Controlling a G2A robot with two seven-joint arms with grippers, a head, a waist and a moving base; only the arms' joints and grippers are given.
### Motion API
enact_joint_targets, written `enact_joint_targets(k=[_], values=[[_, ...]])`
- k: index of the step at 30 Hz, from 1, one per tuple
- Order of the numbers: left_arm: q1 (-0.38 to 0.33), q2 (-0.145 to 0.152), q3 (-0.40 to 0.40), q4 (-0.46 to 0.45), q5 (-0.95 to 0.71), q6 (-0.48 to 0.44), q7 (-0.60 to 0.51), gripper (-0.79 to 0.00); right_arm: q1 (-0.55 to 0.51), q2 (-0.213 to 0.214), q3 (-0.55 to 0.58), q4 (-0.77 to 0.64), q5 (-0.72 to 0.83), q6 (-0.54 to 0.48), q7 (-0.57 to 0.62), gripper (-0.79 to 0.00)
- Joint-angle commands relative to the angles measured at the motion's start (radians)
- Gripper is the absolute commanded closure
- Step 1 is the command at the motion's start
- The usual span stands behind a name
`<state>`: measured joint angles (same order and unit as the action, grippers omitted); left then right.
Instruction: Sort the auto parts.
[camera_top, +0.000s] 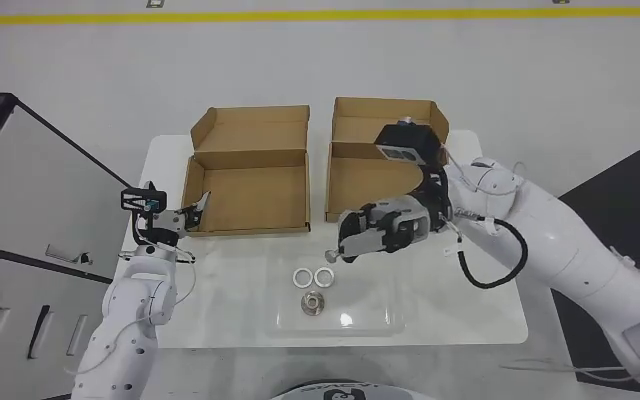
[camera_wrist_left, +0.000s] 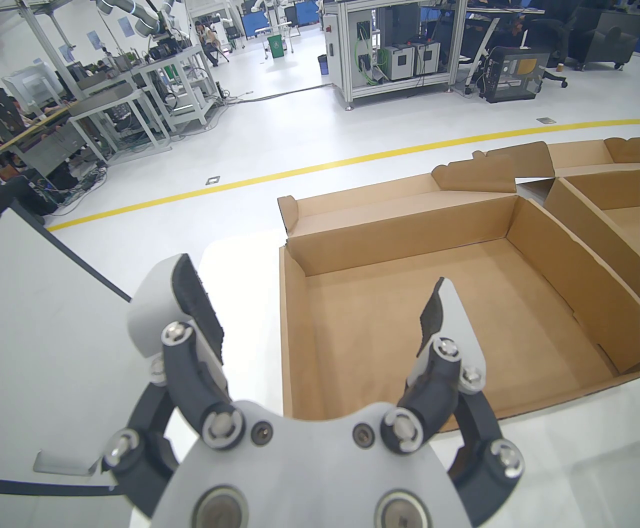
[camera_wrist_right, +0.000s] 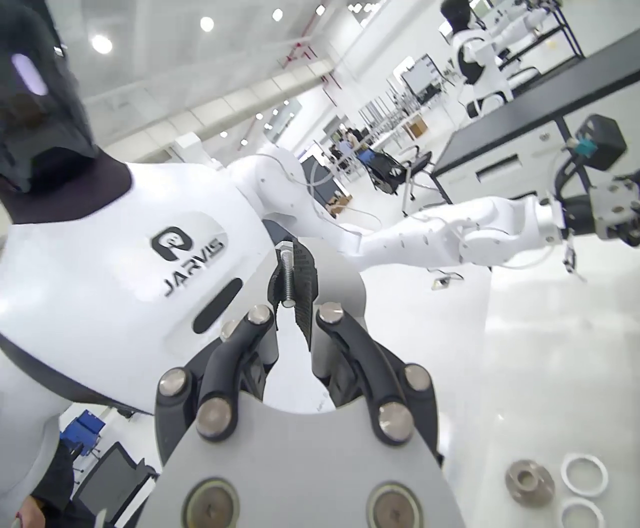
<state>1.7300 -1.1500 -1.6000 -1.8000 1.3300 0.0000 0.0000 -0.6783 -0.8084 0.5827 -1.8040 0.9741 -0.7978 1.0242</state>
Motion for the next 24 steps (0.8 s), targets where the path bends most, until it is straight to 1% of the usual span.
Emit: enact_joint_targets(k=[1,6,14,22,24], values=[[0.0,0.0,0.0,0.0,0.0,0.0,0.0,-0.785,-0.008,-0.006,0.014,-0.015,0.046,0.0,-0.002,0.0],[0.0,0.0,0.0,0.0,0.0,0.0,0.0,-0.785,-0.028,-0.03,0.05,-0.05,0.134,0.002,0.0,0.0],[0.0,0.0,0.0,0.0,0.0,0.0,0.0,-0.785,-0.073,-0.081,0.137,-0.061,0.265,0.047,0.046,0.0],[0.0,0.0,0.0,0.0,0.0,0.0,0.0,-0.785,-0.141,-0.156,0.264,-0.051,0.396,0.159,0.157,0.0],[0.0,0.0,0.0,0.0,0.0,0.0,0.0,-0.785,-0.142,-0.159,0.27,-0.046,0.392,0.165,0.164,0.0]])
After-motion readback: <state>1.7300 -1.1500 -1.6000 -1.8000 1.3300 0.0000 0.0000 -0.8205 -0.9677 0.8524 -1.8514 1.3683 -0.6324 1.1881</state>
